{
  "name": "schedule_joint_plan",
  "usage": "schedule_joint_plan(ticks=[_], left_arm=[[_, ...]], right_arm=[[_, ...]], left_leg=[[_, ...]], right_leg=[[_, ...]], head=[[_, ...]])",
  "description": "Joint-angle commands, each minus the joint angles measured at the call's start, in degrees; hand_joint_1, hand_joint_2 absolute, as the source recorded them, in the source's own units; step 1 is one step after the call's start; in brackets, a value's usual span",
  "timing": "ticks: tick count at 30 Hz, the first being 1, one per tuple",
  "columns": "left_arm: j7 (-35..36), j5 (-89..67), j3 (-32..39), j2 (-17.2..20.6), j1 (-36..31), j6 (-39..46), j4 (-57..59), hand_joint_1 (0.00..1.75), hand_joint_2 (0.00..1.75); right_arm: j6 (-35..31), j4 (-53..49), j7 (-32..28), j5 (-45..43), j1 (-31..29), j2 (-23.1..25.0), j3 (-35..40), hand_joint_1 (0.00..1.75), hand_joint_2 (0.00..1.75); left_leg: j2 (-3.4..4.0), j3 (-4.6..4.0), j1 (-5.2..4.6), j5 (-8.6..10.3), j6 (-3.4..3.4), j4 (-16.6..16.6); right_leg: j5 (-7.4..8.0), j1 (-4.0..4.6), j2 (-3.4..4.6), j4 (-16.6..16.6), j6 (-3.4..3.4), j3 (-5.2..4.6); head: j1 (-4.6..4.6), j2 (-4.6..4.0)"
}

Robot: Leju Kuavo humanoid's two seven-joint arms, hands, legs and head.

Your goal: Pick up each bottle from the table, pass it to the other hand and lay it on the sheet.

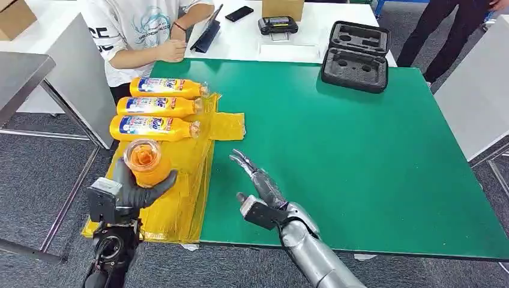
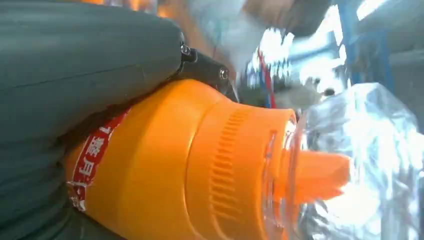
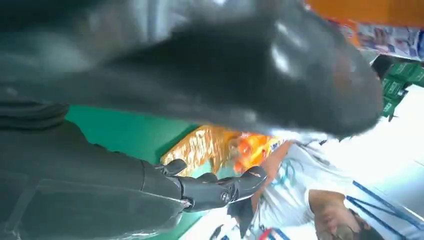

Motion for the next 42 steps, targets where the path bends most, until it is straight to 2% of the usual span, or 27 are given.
schedule_joint_plan(ticks=[1,3,6,9,11,12,13,14,19,22,26,27,29,36,41,42], left_arm=[[3.61,-11.74,4.73,5.78,-7.46,8.39,-0.40,1.75,1.75],[5.00,-17.04,3.12,8.24,-8.42,8.92,0.22,1.75,1.75],[10.90,-26.99,-1.26,13.45,-13.64,4.42,3.11,1.75,1.75],[14.48,-34.54,-7.71,17.21,-19.37,-3.92,10.44,1.75,1.75],[15.21,-37.62,-12.71,19.03,-22.42,-7.51,16.89,1.75,1.75],[15.74,-38.98,-15.62,19.72,-24.47,-9.66,20.64,1.75,1.75],[15.82,-39.76,-18.58,20.26,-26.48,-10.85,24.74,1.75,1.75],[15.79,-39.76,-20.03,20.30,-27.45,-10.89,27.07,1.75,1.75],[15.76,-39.74,-20.78,20.29,-27.80,-10.76,28.20,1.75,1.75],[16.71,-39.65,-24.95,21.64,-28.95,-13.74,30.19,1.75,1.75],[15.88,-39.20,-31.35,19.20,-33.77,-15.78,39.36,1.75,1.75],[15.67,-39.05,-32.41,19.00,-34.97,-17.25,40.65,1.75,1.75],[15.60,-38.91,-32.69,19.05,-35.50,-17.43,41.06,1.75,1.75],[15.18,-37.96,-34.49,19.53,-36.76,-19.64,41.59,1.75,1.75],[13.37,-31.92,-37.37,23.01,-40.10,-26.45,41.92,1.75,1.75],[12.95,-30.79,-37.68,24.13,-40.07,-27.37,41.41,1.75,1.75]], right_arm=[[4.17,-17.40,0.40,-1.04,6.10,-3.90,-6.84,0.00,0.00],[4.94,-19.93,-0.27,-3.00,7.28,-3.44,-9.27,0.00,0.00],[7.66,-25.15,-0.68,-6.52,9.81,-2.96,-14.08,0.00,0.00],[9.72,-27.79,-1.40,-10.92,10.88,-1.92,-18.33,0.00,0.00],[10.10,-30.05,-1.40,-12.54,11.81,-1.48,-19.78,0.00,0.00],[10.09,-31.51,-1.40,-13.51,12.48,-1.32,-20.26,0.00,0.00],[10.25,-32.86,-1.40,-13.93,13.06,-1.35,-20.41,0.00,0.00],[10.24,-33.48,-1.40,-14.10,13.35,-1.39,-20.45,0.00,1.75],[10.28,-33.64,-1.40,-14.12,13.49,-1.43,-20.48,0.00,1.75],[10.91,-34.28,-1.40,-16.60,13.23,-1.79,-20.12,0.00,1.75],[10.56,-33.73,-1.40,-18.11,12.26,-2.51,-19.79,0.00,1.75],[10.63,-33.24,-1.40,-18.29,11.85,-2.58,-19.72,0.00,1.75],[10.56,-32.88,-1.40,-18.31,11.50,-2.54,-19.69,0.00,1.75],[10.39,-32.44,-1.40,-18.50,11.16,-2.71,-19.37,0.00,1.75],[10.08,-30.83,-1.40,-19.12,10.52,-2.86,-19.01,0.00,1.75],[9.77,-30.81,-1.40,-18.77,10.67,-2.91,-18.66,0.00,1.75]], left_leg=[[-0.14,0.14,0.07,-0.09,-0.09,0.04],[-0.13,0.20,0.05,-0.11,-0.08,0.03],[-0.26,0.14,0.08,-0.09,-0.09,0.05],[-0.52,0.08,0.07,0.00,-0.09,0.08],[-0.30,0.07,-0.01,0.05,-0.05,-0.02],[-0.44,0.34,0.07,-0.05,-0.14,0.02],[-0.38,0.11,0.00,0.06,-0.07,-0.04],[-0.53,0.26,0.04,0.04,-0.11,-0.05],[-0.09,0.25,0.02,-0.03,-0.11,-0.03],[-0.05,0.18,0.02,-0.01,-0.10,-0.01],[-0.13,0.12,0.00,0.06,-0.08,-0.03],[-0.28,0.47,0.07,-0.06,-0.15,-0.01],[-0.11,0.13,0.02,0.04,-0.08,0.01],[-0.02,0.25,0.05,-0.04,-0.12,-0.01],[0.06,0.09,0.06,-0.01,-0.10,0.05],[0.09,0.40,0.12,-0.18,-0.17,0.11]], right_leg=[[-0.13,0.07,-0.13,0.05,-0.10,0.19],[-0.14,0.05,-0.12,0.04,-0.10,0.24],[-0.17,0.08,-0.26,0.06,-0.11,0.23],[-0.20,0.06,-0.54,0.11,-0.12,0.20],[-0.09,-0.02,-0.32,0.03,-0.07,0.11],[-0.23,0.06,-0.46,0.06,-0.17,0.43],[-0.09,0.00,-0.39,0.02,-0.08,0.19],[-0.16,0.04,-0.53,0.00,-0.12,0.37],[-0.09,0.03,-0.11,0.01,-0.09,0.25],[-0.07,0.03,-0.08,0.02,-0.08,0.18],[-0.04,0.00,-0.17,0.00,-0.05,0.13],[-0.19,0.08,-0.31,-0.01,-0.15,0.54],[-0.04,0.02,-0.14,0.00,-0.07,0.14],[-0.07,0.05,-0.04,0.00,-0.10,0.24],[0.00,0.06,0.05,0.05,-0.07,0.08],[-0.16,0.12,0.08,0.10,-0.16,0.39]], head=[[-0.02,0.00],[-0.02,0.00],[0.00,0.00],[0.02,0.00],[-0.02,0.00],[-0.02,0.00],[-0.02,0.00],[-0.02,0.00],[-0.02,0.00],[0.00,0.00],[-0.02,0.00],[-0.02,0.00],[0.00,0.00],[-0.02,0.00],[0.00,0.00],[-0.02,0.00]])
